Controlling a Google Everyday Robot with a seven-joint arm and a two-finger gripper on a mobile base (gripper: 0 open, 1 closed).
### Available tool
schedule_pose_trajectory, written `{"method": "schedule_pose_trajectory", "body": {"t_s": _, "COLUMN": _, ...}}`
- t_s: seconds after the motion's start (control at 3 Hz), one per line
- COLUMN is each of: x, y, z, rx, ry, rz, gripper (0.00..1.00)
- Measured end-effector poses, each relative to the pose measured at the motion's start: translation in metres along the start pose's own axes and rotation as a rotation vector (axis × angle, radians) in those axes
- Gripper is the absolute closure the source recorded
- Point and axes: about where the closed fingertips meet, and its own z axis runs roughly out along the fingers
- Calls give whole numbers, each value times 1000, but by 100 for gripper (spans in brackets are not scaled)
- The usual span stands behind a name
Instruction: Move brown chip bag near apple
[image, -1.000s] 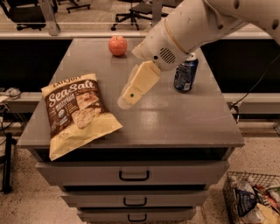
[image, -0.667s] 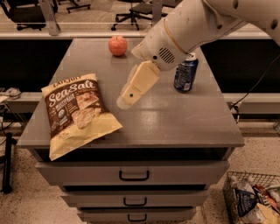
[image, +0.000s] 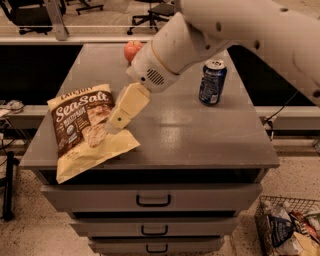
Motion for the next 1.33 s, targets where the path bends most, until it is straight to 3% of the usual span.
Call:
{"method": "schedule_pose_trajectory", "body": {"t_s": 0.67, "x": 12, "y": 2, "z": 64, "rx": -27, "ry": 107, "rz": 52, "gripper": 1}}
{"method": "schedule_pose_trajectory", "body": {"t_s": 1.33, "x": 24, "y": 3, "z": 79, "rx": -14, "ry": 142, "rz": 84, "gripper": 47}}
